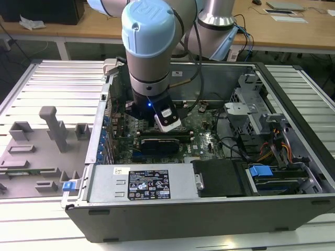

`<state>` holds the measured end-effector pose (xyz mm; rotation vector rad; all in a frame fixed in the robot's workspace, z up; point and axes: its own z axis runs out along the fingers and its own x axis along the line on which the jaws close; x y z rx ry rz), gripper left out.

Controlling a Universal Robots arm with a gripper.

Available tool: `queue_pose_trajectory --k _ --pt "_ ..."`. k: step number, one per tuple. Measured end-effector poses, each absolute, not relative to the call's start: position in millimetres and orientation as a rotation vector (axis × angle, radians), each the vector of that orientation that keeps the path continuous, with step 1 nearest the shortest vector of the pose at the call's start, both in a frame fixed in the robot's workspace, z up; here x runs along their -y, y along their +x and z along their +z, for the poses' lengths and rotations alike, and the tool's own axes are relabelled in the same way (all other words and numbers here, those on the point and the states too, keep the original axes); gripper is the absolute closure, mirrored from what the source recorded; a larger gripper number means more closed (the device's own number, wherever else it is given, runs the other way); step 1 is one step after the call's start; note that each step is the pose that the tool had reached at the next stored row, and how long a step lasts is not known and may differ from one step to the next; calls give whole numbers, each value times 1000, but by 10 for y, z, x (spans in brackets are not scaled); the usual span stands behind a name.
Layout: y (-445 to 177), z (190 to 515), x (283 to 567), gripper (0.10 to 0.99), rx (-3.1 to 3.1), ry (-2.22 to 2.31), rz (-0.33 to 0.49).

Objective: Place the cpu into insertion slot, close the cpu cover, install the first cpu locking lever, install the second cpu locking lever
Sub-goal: 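Install the second cpu locking lever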

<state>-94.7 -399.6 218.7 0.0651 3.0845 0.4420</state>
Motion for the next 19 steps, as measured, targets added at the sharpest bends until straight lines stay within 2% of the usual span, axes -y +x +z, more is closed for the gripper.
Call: queue_pose_trajectory --k 14,19 --pt "-541 2188 3998 980 -3091 67 437" --pt "-482 2188 3855 980 -3102 67 365"
